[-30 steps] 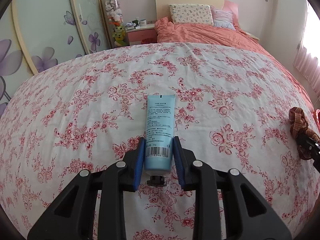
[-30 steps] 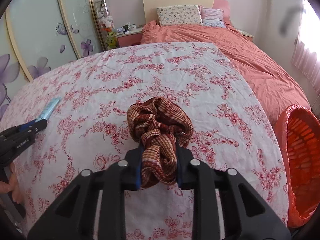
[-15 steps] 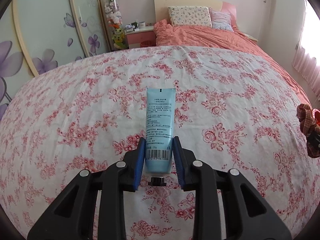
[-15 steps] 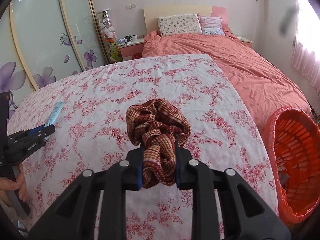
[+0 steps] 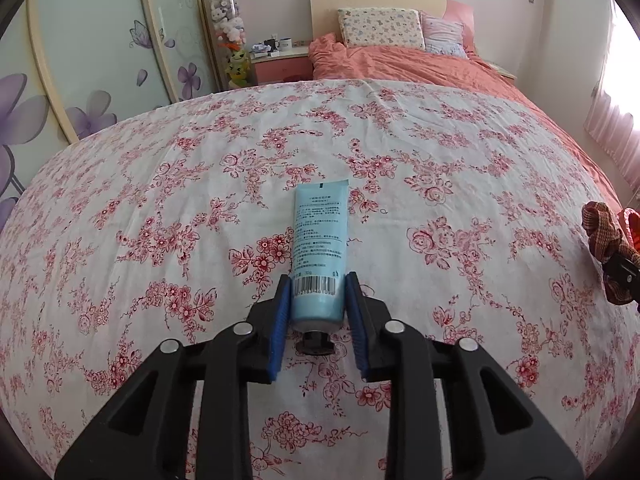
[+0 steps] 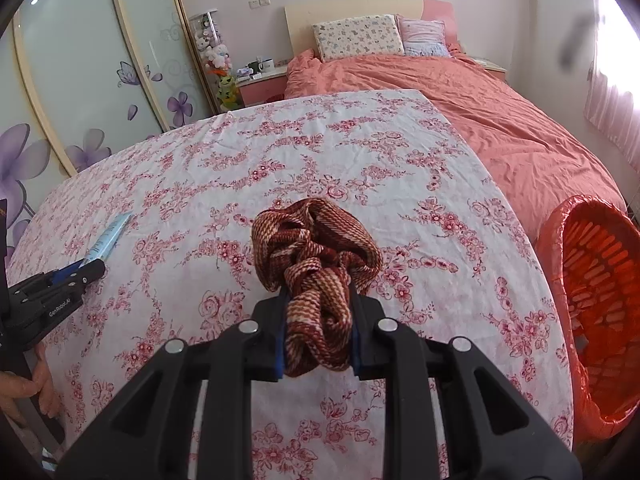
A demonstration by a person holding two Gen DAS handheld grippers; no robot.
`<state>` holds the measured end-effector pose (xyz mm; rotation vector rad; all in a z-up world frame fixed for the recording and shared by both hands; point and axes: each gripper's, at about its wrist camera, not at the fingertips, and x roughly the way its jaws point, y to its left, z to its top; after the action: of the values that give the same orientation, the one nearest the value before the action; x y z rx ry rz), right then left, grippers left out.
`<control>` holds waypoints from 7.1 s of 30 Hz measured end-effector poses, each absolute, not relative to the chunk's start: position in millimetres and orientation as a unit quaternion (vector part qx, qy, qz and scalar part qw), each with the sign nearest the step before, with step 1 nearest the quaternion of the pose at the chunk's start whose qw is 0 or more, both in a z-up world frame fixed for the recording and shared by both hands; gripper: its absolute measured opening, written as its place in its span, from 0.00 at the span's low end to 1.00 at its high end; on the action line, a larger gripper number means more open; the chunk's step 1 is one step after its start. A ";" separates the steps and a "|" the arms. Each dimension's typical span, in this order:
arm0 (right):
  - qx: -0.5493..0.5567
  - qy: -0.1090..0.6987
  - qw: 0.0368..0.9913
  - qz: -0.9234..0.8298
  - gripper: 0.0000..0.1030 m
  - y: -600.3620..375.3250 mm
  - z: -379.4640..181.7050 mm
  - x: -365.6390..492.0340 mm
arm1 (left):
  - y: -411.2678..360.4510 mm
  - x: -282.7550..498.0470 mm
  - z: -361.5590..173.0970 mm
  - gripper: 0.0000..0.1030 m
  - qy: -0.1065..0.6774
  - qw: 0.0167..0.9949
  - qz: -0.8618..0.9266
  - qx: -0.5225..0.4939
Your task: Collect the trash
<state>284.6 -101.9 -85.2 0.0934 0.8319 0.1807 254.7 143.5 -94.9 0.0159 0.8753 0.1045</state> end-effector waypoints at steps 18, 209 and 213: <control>0.073 0.328 0.937 0.091 0.22 -138.9 -10.9 241.8 | 108.1 237.8 -27.2 0.27 0.367 0.930 0.024 0.017; 0.071 0.269 0.939 -0.202 0.96 -223.2 6.8 -23.5 | -13.1 -3.9 3.7 0.98 0.247 0.969 0.007 0.010; 0.070 0.270 0.939 -0.202 0.96 -223.2 6.6 -23.4 | -13.2 -3.8 3.8 0.98 0.247 0.969 0.007 0.010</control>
<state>-23.4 -223.2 6.6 0.1436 0.5505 -0.4118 -3.8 -13.2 3.8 0.0208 0.5001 0.0147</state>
